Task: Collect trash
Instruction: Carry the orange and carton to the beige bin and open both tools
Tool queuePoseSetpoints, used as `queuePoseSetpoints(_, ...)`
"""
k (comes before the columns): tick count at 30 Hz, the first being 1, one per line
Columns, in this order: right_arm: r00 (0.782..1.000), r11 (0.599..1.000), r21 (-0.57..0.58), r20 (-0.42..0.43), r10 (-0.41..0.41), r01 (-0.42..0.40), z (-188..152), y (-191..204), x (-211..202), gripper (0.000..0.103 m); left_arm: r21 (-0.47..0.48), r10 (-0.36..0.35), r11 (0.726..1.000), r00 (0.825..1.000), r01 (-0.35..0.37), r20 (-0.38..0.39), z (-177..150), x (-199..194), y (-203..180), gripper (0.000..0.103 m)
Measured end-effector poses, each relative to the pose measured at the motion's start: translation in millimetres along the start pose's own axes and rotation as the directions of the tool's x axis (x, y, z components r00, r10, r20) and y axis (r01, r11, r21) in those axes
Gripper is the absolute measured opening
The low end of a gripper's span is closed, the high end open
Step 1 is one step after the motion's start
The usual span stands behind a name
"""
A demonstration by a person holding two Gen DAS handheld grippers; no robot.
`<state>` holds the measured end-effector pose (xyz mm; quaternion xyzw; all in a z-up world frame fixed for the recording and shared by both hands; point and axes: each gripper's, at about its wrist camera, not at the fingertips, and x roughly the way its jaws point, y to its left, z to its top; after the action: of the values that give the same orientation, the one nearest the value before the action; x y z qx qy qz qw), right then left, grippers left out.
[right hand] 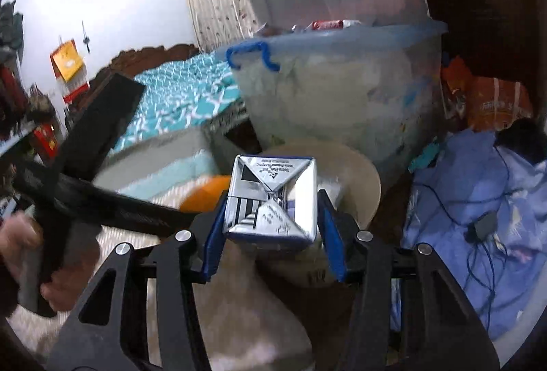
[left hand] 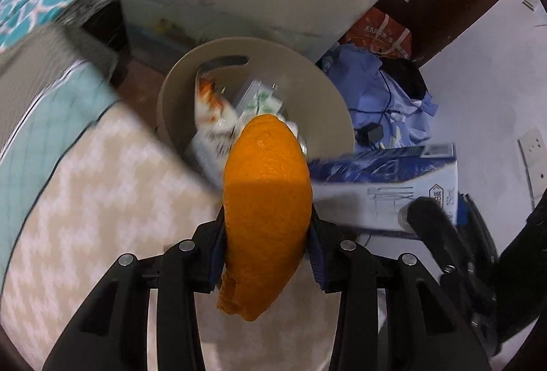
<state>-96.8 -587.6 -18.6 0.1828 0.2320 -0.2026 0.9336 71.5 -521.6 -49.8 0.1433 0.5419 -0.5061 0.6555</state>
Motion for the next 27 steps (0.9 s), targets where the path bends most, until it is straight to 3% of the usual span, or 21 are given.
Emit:
queuePoseSetpoints(7, 0.991, 0.992, 0.115, -0.111, 0.069, -0.056, 36.5, -41.1, 73.2, 0.051, -0.106, 0.027, 0.994, 1.0, -0.028, -0.004, 55.2, 42.0, 3.6, 0.045)
queuePoseSetpoints(10, 0.986, 0.984, 0.167, -0.144, 0.086, -0.061, 38.8, -57.4, 94.5, 0.052, -0.155, 0.049, 0.987, 0.999, -0.048, -0.001, 65.1, 47.1, 13.9, 0.072)
queuePoseSetpoints(11, 0.985, 0.98, 0.195, -0.151, 0.079, -0.049, 37.3, -62.8, 98.5, 0.055, -0.161, 0.053, 0.986, 0.999, -0.052, 0.005, 68.9, 47.6, 14.8, 0.075)
queuePoseSetpoints(13, 0.989, 0.97, 0.238, -0.124, 0.075, -0.044, 33.6, -71.7, 97.6, 0.08, -0.151, 0.058, 0.987, 0.998, -0.054, 0.019, 73.7, 45.2, 14.3, 0.076)
queuePoseSetpoints(14, 0.991, 0.969, 0.244, -0.116, 0.066, -0.036, 32.1, -74.4, 96.4, 0.081, -0.149, 0.05, 0.988, 0.998, -0.044, 0.035, 75.0, 41.3, 14.6, 0.078)
queuePoseSetpoints(19, 0.989, 0.973, 0.232, -0.144, 0.04, -0.006, 23.7, -81.4, 103.1, 0.081, -0.18, 0.02, 0.984, 0.992, 0.003, 0.126, 70.9, 7.3, 20.5, 0.079)
queuePoseSetpoints(23, 0.991, 0.957, 0.29, -0.133, 0.027, 0.013, 23.6, -94.6, 100.5, 0.081, -0.185, -0.033, 0.981, 0.985, 0.065, 0.167, 51.1, -25.4, 21.3, 0.079)
queuePoseSetpoints(27, 0.996, 0.939, 0.343, -0.089, 0.014, 0.017, 26.0, -101.0, 78.7, 0.081, -0.132, -0.063, 0.987, 0.976, 0.092, 0.209, 0.1, -74.0, 26.6, 0.079)
